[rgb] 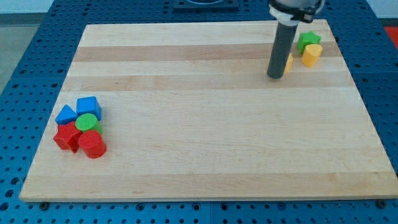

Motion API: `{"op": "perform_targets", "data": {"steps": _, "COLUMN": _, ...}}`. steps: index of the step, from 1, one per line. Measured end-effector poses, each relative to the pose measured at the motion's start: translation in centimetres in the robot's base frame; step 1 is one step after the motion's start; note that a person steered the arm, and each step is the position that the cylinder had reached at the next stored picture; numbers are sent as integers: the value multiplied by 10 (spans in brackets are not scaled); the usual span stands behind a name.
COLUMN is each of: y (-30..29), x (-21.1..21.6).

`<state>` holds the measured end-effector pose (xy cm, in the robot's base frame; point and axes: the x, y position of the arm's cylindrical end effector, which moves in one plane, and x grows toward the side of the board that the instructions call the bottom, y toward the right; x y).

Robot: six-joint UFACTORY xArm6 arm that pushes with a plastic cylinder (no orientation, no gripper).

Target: Place yourself at the top right of the blue cube

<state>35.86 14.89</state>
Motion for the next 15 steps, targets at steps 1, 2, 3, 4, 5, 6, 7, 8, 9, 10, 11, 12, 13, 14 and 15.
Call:
{"op": "perform_targets", "data": {"steps": 1, "y": 19, "x": -44}}
{"op": "perform_targets", "data": {"steps": 2, "y": 20, "x": -56}}
{"op": "perform_targets", "data": {"steps": 3, "y": 20, "x": -56}}
{"op": "perform_targets", "data": {"steps": 4, "y": 13, "x": -53}}
{"op": "perform_targets", "data": {"steps": 5, "y": -32, "x": -33}}
{"op": "perform_targets", "data": {"steps": 6, "y": -69, "x": -21}}
{"op": "perform_targets", "data": {"steps": 7, "y": -96, "x": -14}}
{"op": "perform_targets", "data": {"steps": 8, "y": -118, "x": -13}}
{"op": "perform_targets", "data": {"steps": 9, "y": -138, "x": -13}}
{"op": "perform_targets", "data": {"steps": 10, "y": -158, "x": -13}}
{"op": "perform_targets", "data": {"steps": 11, "y": -179, "x": -13}}
{"op": "perform_targets", "data": {"steps": 12, "y": -207, "x": -13}}
{"op": "perform_targets", "data": {"steps": 13, "y": -255, "x": 0}}
{"op": "perform_targets", "data": {"steps": 14, "y": -297, "x": 30}}
{"op": "perform_targets", "data": {"steps": 15, "y": -333, "x": 55}}
